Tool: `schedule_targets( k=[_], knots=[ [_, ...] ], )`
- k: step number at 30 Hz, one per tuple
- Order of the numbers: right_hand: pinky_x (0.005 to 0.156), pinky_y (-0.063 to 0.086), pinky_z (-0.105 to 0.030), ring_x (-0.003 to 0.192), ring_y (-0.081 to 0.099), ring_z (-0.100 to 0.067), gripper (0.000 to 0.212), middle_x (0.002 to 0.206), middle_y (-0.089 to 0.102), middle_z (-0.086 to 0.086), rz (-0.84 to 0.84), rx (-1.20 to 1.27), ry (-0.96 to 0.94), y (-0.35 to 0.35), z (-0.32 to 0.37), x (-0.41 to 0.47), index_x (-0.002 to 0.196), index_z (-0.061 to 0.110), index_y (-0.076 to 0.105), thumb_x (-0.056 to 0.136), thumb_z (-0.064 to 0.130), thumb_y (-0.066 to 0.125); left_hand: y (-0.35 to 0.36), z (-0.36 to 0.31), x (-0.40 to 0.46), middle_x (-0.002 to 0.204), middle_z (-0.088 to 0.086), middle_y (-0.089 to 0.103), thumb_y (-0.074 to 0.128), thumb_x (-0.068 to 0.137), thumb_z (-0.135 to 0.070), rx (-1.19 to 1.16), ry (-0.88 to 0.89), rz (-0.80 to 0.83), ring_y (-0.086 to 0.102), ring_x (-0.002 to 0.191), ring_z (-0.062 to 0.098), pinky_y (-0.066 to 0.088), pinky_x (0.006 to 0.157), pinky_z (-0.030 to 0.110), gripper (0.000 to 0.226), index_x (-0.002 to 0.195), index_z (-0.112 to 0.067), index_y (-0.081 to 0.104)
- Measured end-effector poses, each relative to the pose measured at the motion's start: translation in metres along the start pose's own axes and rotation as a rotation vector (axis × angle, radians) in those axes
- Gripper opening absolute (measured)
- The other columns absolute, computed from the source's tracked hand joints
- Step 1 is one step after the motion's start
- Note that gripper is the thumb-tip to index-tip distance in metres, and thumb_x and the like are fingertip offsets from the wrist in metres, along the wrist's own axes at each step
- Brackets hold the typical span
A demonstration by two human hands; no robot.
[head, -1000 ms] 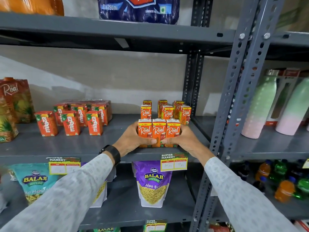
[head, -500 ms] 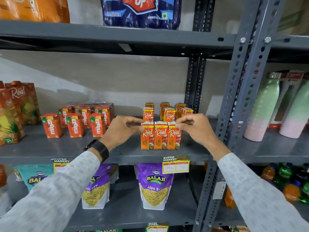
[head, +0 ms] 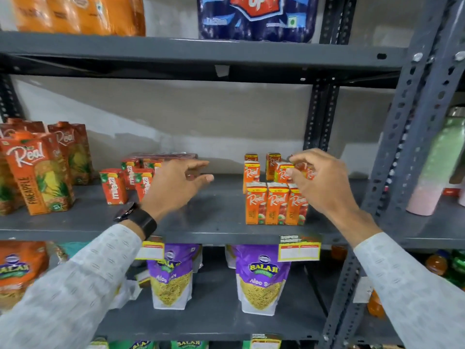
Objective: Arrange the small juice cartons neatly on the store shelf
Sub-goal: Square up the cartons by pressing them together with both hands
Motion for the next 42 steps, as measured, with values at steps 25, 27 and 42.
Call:
schedule_targets(
  k=[25,27,42],
  knots=[
    [0.088,0.061,-0.048,0.112,0.072,-0.031,0.057,0.123,0.072,-0.014,0.340,0.611,0.652,0.266,0.130,0.027,0.134,0.007,0.059,0.083,0.004,0.084,-0.109,0.283,0.008,0.130,0.007,0.061,0.075,0.083,-0.009,-0.471,-0.419,0.133,0.058,0.122,0.023,0.048,0.104,0.045,0.067,0.142,-0.014,0.045],
    [0.092,0.061,-0.054,0.112,0.072,-0.032,0.053,0.123,0.072,-0.013,0.318,0.583,0.653,0.270,0.130,0.028,0.132,0.009,0.060,0.085,0.005,0.083,-0.106,0.281,0.008,0.119,0.009,0.068,0.072,0.084,-0.002,-0.488,-0.407,0.138,0.064,0.112,0.022,0.051,0.100,0.043,0.051,0.131,-0.011,0.056],
    [0.087,0.064,-0.045,0.105,0.075,-0.021,0.037,0.110,0.076,0.000,0.368,0.625,0.574,0.306,0.149,0.036,0.119,0.024,0.061,0.090,0.011,0.080,-0.074,0.262,0.012,0.101,-0.009,0.072,0.081,0.078,-0.023,-0.419,-0.358,0.066,0.070,0.090,0.005,0.056,0.077,0.024,0.042,0.117,-0.023,0.063]
  ],
)
Point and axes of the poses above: each hand's wrist, its own x-axis towards the middle knuckle, its own y-axis out of the palm, z = x × y, the point moved 1 cm from there along x, towards the middle knuckle
